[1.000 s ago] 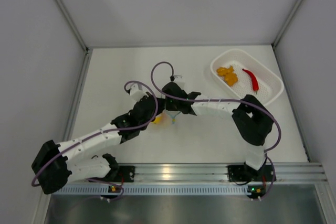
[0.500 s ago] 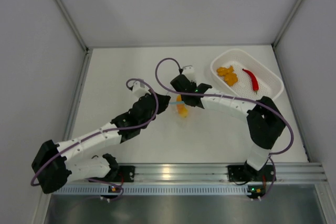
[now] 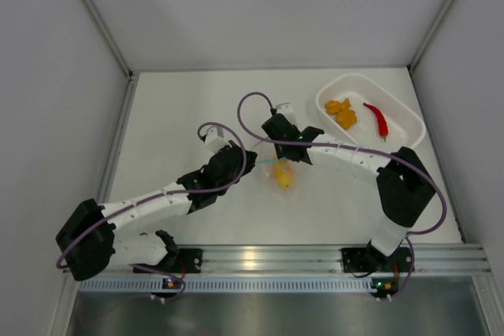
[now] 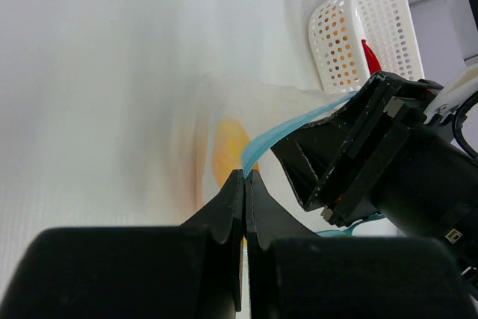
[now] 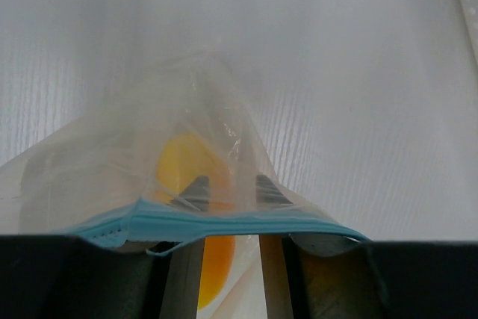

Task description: Open the zip-top bag and remove the fake food

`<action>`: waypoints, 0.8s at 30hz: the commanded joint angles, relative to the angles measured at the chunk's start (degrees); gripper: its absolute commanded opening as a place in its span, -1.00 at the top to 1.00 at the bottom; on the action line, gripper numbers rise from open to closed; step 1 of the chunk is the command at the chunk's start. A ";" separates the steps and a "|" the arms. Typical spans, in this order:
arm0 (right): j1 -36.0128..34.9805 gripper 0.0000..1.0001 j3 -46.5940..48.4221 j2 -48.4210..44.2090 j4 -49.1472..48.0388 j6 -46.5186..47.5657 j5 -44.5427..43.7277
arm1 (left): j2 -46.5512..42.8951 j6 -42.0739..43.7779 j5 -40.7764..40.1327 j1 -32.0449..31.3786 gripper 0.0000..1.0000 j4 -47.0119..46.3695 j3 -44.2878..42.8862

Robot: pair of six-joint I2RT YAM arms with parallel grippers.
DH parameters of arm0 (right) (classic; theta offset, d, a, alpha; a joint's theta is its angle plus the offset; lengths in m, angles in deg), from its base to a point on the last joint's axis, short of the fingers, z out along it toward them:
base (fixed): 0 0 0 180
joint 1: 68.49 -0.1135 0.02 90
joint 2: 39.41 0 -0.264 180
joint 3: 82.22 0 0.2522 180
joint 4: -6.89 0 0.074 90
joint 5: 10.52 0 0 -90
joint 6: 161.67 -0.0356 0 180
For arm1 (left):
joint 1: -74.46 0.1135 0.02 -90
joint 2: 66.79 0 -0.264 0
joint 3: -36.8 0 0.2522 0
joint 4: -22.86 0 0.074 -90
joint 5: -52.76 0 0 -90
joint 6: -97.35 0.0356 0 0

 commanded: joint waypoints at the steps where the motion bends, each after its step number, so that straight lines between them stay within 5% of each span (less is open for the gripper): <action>1: 0.99 0.33 -0.03 -2.07 -0.38 -1.13 2.54 | 0.61 0.16 -2.44 0.32 1.00 0.39 0.12; 6: 0.81 0.16 -0.21 -1.01 -0.65 -2.01 5.52 | 1.14 0.68 -2.53 0.32 1.00 0.39 -0.32; 24: 0.73 0.02 -2.67 4.26 0.59 -3.76 10.71 | 2.99 1.30 -2.53 -0.12 1.00 0.39 -2.42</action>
